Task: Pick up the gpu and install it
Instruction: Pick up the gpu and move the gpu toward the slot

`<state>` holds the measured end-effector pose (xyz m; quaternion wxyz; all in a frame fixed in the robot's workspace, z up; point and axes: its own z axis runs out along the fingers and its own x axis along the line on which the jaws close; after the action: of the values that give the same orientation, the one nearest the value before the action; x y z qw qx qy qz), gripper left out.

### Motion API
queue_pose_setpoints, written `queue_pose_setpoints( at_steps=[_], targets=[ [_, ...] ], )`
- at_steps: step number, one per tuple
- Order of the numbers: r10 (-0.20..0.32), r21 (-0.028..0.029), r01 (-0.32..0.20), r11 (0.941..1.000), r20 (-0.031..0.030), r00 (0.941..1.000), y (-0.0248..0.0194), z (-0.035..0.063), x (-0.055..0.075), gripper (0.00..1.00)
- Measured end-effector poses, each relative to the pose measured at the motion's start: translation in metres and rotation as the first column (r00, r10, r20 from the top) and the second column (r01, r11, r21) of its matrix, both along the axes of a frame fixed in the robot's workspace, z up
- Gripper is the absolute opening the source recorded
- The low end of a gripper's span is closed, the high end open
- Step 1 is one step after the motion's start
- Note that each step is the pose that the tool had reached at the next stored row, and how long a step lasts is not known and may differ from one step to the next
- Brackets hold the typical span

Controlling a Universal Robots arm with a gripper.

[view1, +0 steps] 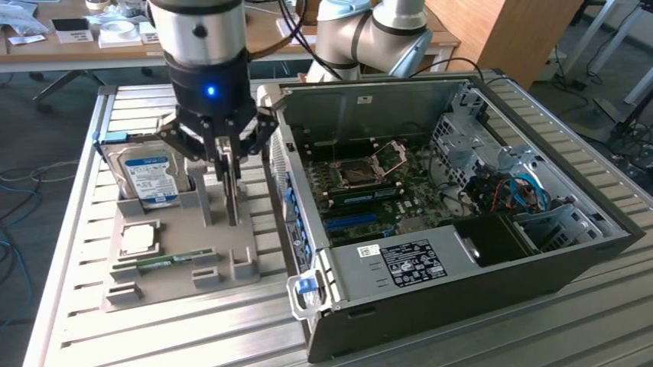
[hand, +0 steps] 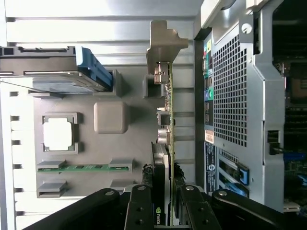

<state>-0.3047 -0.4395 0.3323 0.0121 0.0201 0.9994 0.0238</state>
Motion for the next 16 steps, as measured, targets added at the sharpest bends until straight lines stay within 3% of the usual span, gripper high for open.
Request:
queue_pose_setpoints(
  at_steps=[8,16],
  targets=[
    [0.000,0.0004,0.000,1.0000,0.0000,1.0000,0.0000,0.0319,0.000,0.27],
    [0.000,0.0005,0.000,1.0000,0.0001,1.0000,0.0000,0.0516,0.000,0.27]
  ],
)
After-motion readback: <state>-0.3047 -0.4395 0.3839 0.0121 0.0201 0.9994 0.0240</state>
